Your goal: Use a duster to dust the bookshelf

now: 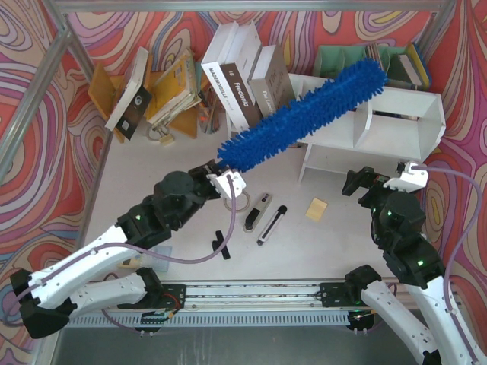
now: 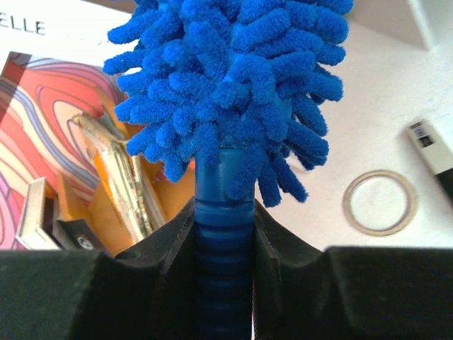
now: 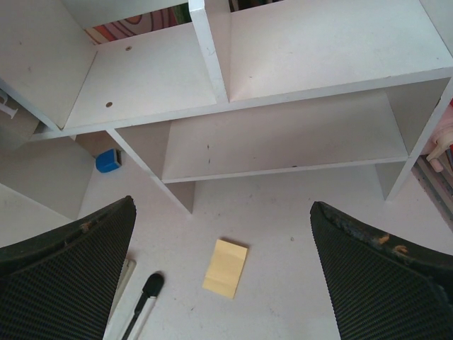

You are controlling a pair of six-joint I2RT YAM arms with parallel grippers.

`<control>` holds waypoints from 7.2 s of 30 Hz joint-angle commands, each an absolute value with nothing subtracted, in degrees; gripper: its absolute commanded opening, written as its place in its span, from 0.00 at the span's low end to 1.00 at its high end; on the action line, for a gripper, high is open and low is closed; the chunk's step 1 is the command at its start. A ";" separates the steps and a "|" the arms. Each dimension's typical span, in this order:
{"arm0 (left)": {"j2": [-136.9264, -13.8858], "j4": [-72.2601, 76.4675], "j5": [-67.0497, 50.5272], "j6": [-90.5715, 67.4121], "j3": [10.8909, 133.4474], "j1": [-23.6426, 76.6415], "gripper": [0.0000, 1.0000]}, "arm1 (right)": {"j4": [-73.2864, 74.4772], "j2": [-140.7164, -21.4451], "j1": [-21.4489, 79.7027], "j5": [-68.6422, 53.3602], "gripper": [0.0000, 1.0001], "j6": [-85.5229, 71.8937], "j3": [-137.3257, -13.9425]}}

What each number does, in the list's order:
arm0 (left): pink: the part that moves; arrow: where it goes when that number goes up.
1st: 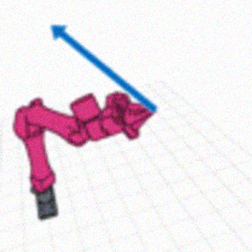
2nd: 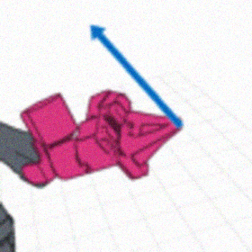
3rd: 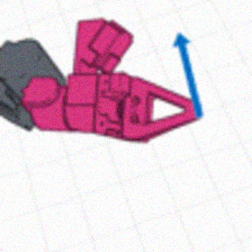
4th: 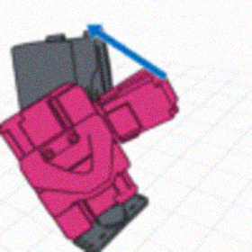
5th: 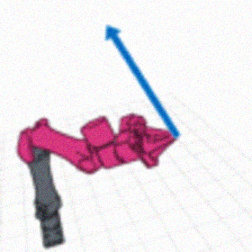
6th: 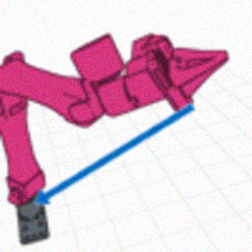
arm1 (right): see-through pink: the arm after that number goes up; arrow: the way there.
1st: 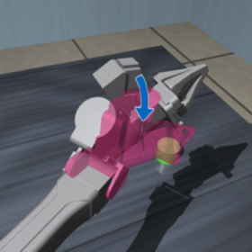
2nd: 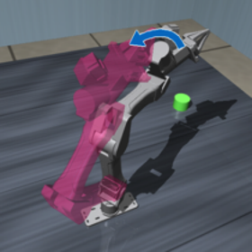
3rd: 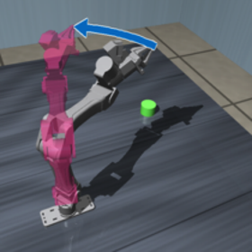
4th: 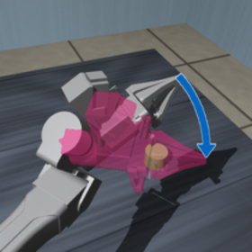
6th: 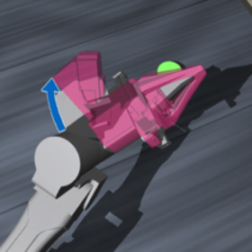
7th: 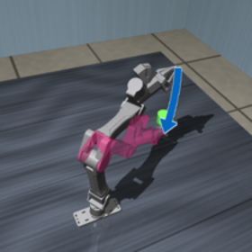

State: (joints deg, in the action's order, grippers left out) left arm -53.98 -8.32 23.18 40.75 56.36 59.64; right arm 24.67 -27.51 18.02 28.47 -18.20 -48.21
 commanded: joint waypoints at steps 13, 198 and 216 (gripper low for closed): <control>-55.09 -7.51 -0.57 44.19 63.45 39.26 0.00 | 22.85 -28.52 18.01 28.82 0.99 -17.56 -48.16; -73.12 3.90 -39.43 64.29 65.09 16.05 0.00 | 22.87 -33.88 18.02 32.69 0.99 -16.50 -48.34; -74.88 3.74 -36.01 64.61 65.78 20.50 0.00 | 22.92 -33.34 18.01 32.50 0.99 -16.49 -48.25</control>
State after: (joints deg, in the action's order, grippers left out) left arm -77.03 2.76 -36.80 64.53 60.95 20.51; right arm 24.40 -33.89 18.04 31.90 -17.32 -48.21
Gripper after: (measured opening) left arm 0.344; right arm 0.987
